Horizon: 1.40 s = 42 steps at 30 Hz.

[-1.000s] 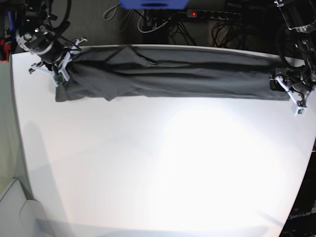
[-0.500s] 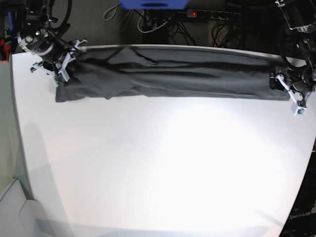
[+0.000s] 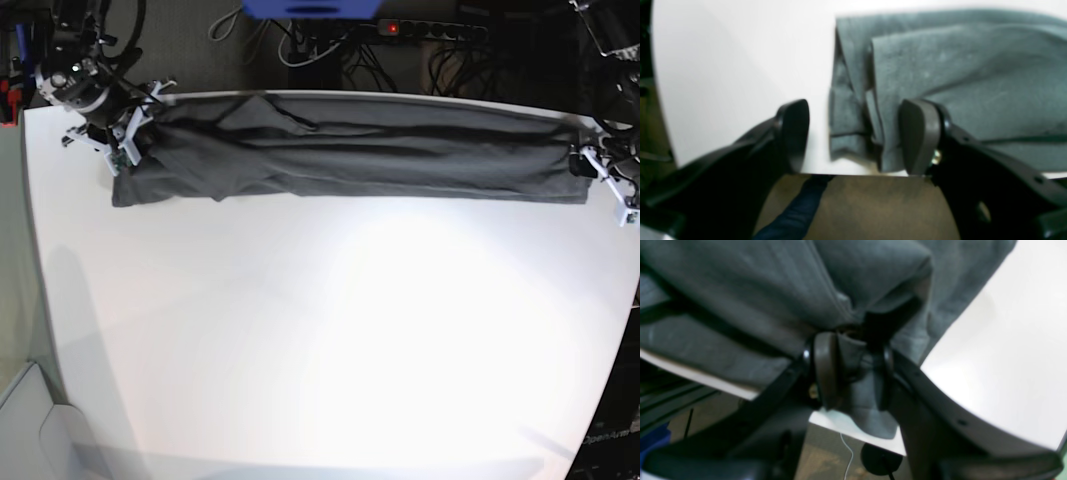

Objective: Layout the t-shirt on the table in an organized manner, then fold the t-shirt properly
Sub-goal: 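Drag the held strip end with the right gripper to straighten it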

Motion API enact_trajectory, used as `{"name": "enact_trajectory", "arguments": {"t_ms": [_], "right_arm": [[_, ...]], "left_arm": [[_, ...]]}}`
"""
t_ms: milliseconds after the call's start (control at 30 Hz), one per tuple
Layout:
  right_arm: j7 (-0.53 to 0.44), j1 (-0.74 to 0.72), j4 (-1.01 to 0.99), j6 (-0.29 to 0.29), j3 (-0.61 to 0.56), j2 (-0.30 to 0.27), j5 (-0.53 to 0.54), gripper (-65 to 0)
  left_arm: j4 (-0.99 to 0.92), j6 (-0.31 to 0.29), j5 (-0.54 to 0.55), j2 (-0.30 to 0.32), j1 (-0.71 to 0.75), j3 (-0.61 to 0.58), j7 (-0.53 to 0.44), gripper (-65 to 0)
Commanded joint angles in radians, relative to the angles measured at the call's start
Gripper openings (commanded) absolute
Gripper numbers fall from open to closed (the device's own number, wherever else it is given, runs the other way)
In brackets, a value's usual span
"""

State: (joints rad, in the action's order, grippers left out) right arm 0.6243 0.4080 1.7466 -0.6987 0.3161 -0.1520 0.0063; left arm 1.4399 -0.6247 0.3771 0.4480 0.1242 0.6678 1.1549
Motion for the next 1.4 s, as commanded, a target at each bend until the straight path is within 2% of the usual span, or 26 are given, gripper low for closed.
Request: {"name": "enact_trajectory", "arguments": {"t_ms": [0,133,267,500,1067,1200,1233,1300,1367], "right_arm": [[-0.001,0.001,0.009,0.001,-0.001,-0.005,0.002,-45.2],[-0.001,0.001,0.009,0.001,-0.033,-0.010,0.001,-45.2],[-0.001,0.001,0.009,0.001,-0.033,-0.007,0.001,-45.2],[-0.001,-0.005,0.009,0.001,-0.033,-0.010,0.001,-45.2],[-0.002,-0.044,-0.035,0.001,-0.033,-0.014,0.001,-45.2],[-0.002,-0.044,-0.035,0.001,-0.033,-0.028,0.001,-45.2],[-0.002,-0.044,-0.035,0.001,-0.033,-0.030,0.001,-45.2],[-0.002,-0.053,-0.035,0.001,-0.033,-0.031,0.001,-45.2],[-0.002,-0.057,-0.044,0.001,-0.033,-0.031,0.001,-45.2]], "left_arm": [[0.015,0.001,-0.002,0.024,-0.013,0.005,-0.013,-23.1],[0.005,0.001,-0.091,0.008,-0.024,0.005,-0.020,-23.1],[-0.040,-0.001,-0.125,-0.002,-0.036,-0.035,-0.077,-23.1],[-0.118,0.001,-0.125,-0.005,-0.037,-0.078,-0.135,-23.1],[-0.132,0.002,-0.125,-0.025,-0.039,-0.079,-0.138,-23.1],[-0.201,0.002,-0.125,-0.030,-0.059,-0.079,-0.138,-24.0],[-0.222,0.002,-0.125,-0.030,-0.062,-0.079,-0.138,-26.0],[-0.261,0.001,-0.125,-0.030,-0.070,-0.079,-0.140,-34.4],[-0.282,0.001,-0.125,-0.031,-0.079,-0.079,-0.140,-49.8]]}}
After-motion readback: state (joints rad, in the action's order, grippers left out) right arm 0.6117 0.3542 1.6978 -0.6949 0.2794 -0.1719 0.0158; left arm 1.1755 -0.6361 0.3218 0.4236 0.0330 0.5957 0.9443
